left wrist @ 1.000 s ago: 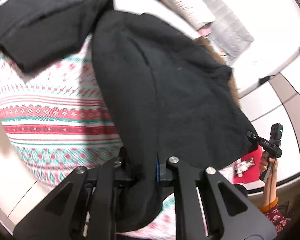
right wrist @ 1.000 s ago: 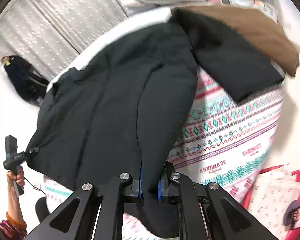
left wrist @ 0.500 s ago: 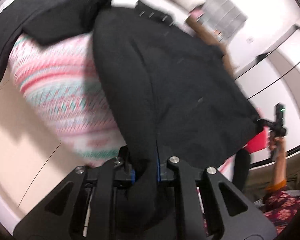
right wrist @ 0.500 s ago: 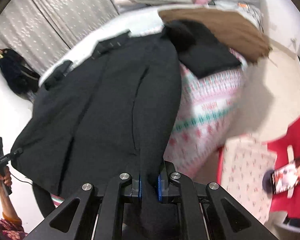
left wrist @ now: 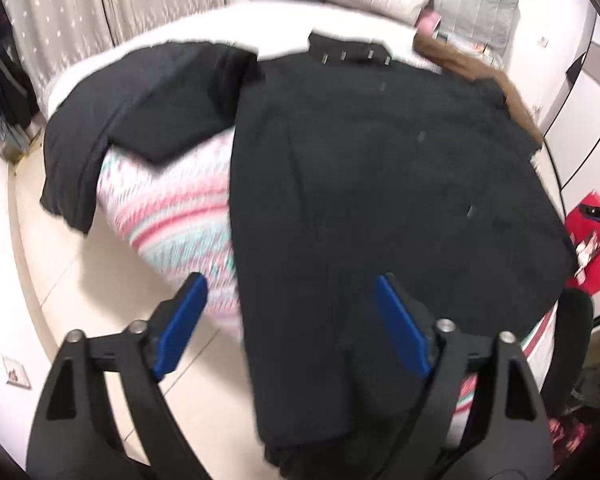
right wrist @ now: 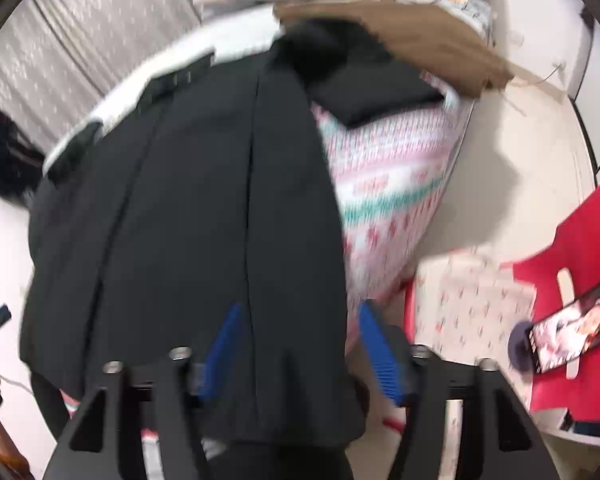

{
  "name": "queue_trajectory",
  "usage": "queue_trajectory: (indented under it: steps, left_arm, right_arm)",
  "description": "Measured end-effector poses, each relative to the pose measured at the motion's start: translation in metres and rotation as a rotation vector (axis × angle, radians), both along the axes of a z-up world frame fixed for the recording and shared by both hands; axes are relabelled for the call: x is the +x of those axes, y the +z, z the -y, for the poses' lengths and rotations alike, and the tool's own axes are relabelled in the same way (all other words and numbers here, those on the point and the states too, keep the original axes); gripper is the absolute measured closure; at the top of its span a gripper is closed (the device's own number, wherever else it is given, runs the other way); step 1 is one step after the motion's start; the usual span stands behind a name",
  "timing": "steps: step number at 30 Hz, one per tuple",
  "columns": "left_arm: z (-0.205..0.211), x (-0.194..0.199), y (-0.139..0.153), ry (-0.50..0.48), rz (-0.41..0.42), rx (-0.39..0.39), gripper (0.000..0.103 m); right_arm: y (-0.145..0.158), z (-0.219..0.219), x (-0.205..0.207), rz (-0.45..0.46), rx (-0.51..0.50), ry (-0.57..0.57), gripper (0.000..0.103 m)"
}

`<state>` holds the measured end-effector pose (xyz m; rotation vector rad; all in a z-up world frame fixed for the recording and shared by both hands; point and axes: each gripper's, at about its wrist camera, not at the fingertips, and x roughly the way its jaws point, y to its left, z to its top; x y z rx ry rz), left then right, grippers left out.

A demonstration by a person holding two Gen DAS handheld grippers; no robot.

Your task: Fold large clothes

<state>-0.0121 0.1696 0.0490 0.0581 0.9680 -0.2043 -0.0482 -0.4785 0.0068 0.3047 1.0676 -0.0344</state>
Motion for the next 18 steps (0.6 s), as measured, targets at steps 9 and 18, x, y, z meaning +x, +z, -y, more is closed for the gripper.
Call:
queue_trajectory:
  steps: [9, 18]
  left_arm:
    - [0.098, 0.082, 0.004, -0.074, 0.007, -0.158, 0.010]
    - [0.185, 0.171, -0.046, -0.053, -0.041, -0.259, 0.010]
  right_arm:
    - [-0.003, 0.036, 0.081, 0.092, 0.217, -0.147, 0.032]
    - [-0.073, 0.067, 0.181, 0.036, 0.235, -0.274, 0.032]
